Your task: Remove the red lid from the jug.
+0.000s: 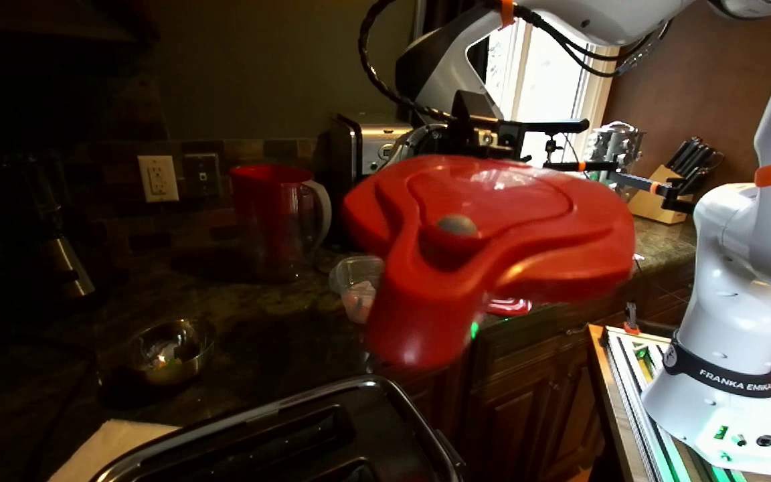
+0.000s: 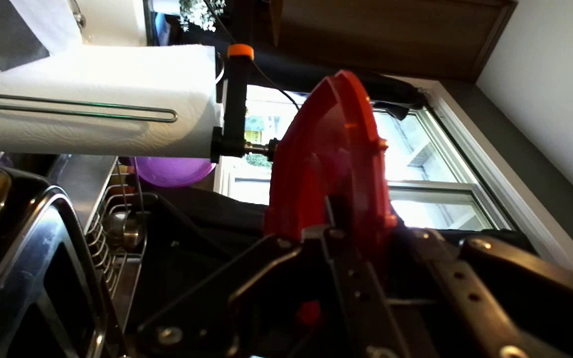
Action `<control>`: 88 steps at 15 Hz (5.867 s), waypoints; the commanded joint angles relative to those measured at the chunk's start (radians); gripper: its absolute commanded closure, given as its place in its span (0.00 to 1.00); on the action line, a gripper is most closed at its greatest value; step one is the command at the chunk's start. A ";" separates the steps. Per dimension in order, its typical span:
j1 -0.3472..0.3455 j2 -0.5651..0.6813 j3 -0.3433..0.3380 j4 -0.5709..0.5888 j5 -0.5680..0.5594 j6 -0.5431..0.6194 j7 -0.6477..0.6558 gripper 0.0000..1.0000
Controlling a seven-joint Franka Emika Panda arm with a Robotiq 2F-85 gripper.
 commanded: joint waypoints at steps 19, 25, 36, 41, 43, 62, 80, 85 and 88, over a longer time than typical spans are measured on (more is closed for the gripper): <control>0.085 0.076 0.064 -0.011 0.139 0.374 -0.171 0.95; 0.111 0.109 0.080 -0.005 0.161 0.394 -0.224 0.95; 0.131 0.127 0.087 -0.027 0.254 0.536 -0.210 0.95; 0.131 0.133 0.086 -0.030 0.242 0.535 -0.205 0.95; 0.132 0.129 0.087 -0.035 0.235 0.527 -0.204 0.95; 0.118 -0.060 0.081 -0.080 0.024 0.846 -0.165 0.00; 0.124 -0.150 0.137 -0.129 -0.104 1.017 0.036 0.00; 0.114 -0.123 0.119 -0.114 -0.109 0.993 0.074 0.00; 0.111 -0.128 0.116 -0.123 -0.113 0.993 0.088 0.00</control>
